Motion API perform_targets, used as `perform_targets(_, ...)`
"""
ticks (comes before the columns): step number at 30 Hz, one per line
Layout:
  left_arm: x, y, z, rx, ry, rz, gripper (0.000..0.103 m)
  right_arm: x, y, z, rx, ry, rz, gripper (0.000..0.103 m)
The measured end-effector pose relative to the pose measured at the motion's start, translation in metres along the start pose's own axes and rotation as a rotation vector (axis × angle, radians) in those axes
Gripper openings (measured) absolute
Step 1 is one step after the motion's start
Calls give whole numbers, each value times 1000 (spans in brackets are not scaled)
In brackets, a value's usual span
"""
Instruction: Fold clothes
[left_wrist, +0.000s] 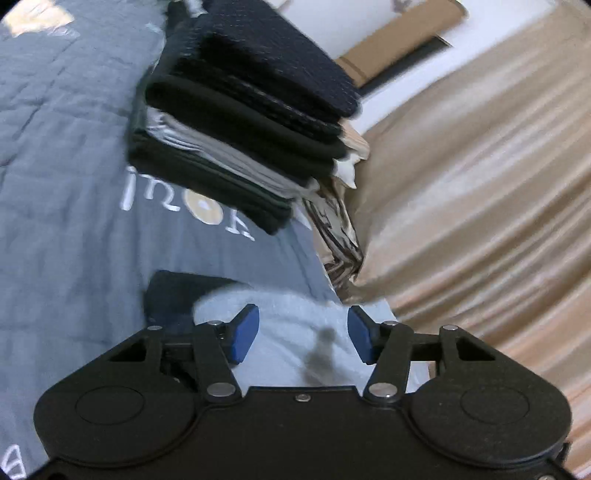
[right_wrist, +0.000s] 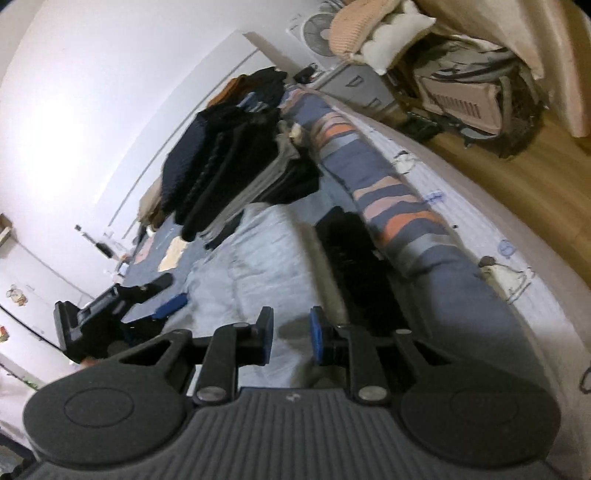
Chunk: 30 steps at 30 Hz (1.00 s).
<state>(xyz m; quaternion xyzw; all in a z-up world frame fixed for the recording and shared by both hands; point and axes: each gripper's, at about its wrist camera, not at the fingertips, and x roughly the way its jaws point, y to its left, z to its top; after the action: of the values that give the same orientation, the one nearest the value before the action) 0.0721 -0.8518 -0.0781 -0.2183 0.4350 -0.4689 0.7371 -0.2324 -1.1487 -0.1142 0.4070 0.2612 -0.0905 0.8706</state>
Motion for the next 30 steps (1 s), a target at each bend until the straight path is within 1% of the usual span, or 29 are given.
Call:
perform_targets(3, -9, -15, 1, 67, -2, -14, 55, -8, 5, 8, -2, -10, 27, 21)
perform_targets(4, -13, -20, 0, 77, -1, -33, 58, -10, 10, 11, -16, -14, 43, 21)
perform_targets(6, -18, -30, -3, 80, 11, -95, 60, -8, 23, 17, -54, 3, 84, 22)
perform_targets(8, -24, -39, -11, 109, 34, -146, 63, -1, 37, 23, -93, 32, 122, 25)
perform_targets(9, -30, -43, -18, 120, 46, -167, 66, 6, 44, 27, -109, 57, 133, 28)
perform_targets(11, -38, -50, -36, 131, 79, -220, 66, 25, 55, 34, -128, 121, 160, 30)
perform_targets(12, -38, -52, -44, 134, 96, -236, 66, 35, 59, 37, -130, 149, 178, 30)
perform_targets(14, -39, -54, -60, 130, 130, -253, 68, 55, 65, 42, -125, 194, 198, 31)
perform_targets(16, -38, -50, -73, 107, 158, -261, 68, 73, 65, 45, -109, 230, 199, 31)
perform_targets(19, -46, -43, -88, 96, 172, -270, 68, 96, 53, 48, -40, 274, 211, 31)
perform_targets(20, -49, -41, -92, 92, 171, -273, 68, 101, 49, 49, -18, 273, 211, 31)
perform_targets(22, -54, -35, -94, 76, 169, -274, 68, 110, 32, 56, 48, 249, 176, 29)
perform_targets(23, -55, -31, -94, 71, 166, -268, 68, 111, 23, 60, 82, 224, 152, 27)
perform_targets(25, -59, -27, -92, 66, 163, -260, 68, 109, 5, 67, 147, 162, 103, 27)
perform_targets(26, -61, -26, -90, 66, 162, -256, 68, 107, -2, 70, 168, 147, 95, 27)
perform_targets(28, -66, -28, -87, 73, 157, -251, 68, 101, -8, 74, 181, 138, 100, 27)
perform_targets(30, -69, -32, -87, 82, 153, -251, 68, 89, -5, 75, 151, 121, 99, 30)
